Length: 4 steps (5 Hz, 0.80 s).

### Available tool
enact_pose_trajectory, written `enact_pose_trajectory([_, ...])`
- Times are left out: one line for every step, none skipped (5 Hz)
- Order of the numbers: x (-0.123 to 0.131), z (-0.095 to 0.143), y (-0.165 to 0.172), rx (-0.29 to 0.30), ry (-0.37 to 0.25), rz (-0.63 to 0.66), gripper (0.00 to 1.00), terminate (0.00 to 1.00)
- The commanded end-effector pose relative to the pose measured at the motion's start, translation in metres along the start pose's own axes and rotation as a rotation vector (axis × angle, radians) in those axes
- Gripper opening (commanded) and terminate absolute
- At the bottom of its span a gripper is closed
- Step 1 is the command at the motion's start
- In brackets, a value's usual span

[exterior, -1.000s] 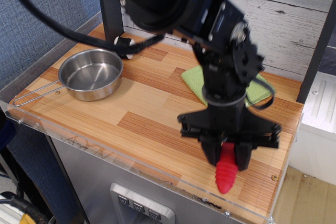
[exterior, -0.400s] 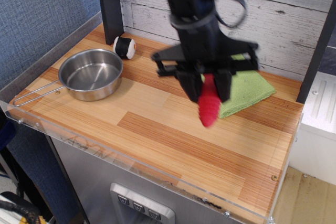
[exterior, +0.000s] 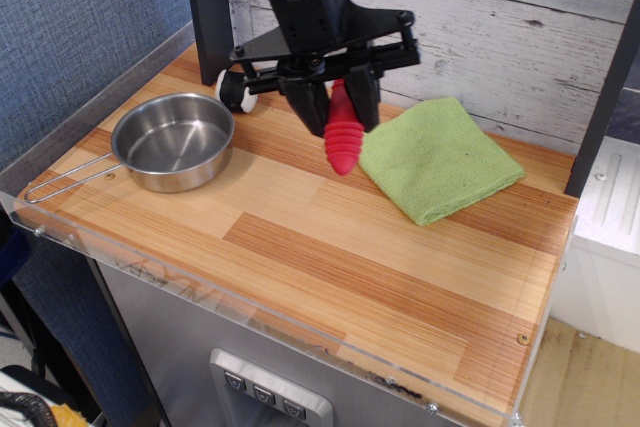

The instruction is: Take and place the spoon in between cloth and silver vessel.

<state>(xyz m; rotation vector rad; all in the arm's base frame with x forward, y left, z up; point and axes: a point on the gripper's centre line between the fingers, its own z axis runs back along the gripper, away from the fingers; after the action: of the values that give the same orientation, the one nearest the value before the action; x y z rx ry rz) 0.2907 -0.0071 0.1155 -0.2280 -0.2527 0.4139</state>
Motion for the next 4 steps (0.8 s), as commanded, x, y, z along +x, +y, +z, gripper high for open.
enact_pose_trajectory([0.026, -0.01, 0.027, 0.034, -0.038, 0.063, 0.0, 0.0])
enact_pose_trajectory([0.036, -0.029, 0.038, 0.065, -0.026, 0.114, 0.0, 0.0])
enact_pose_trajectory([0.044, -0.044, 0.039, 0.092, -0.019, 0.132, 0.0, 0.0])
enact_pose_trajectory([0.048, -0.061, 0.037, 0.105, -0.002, 0.135, 0.0, 0.0])
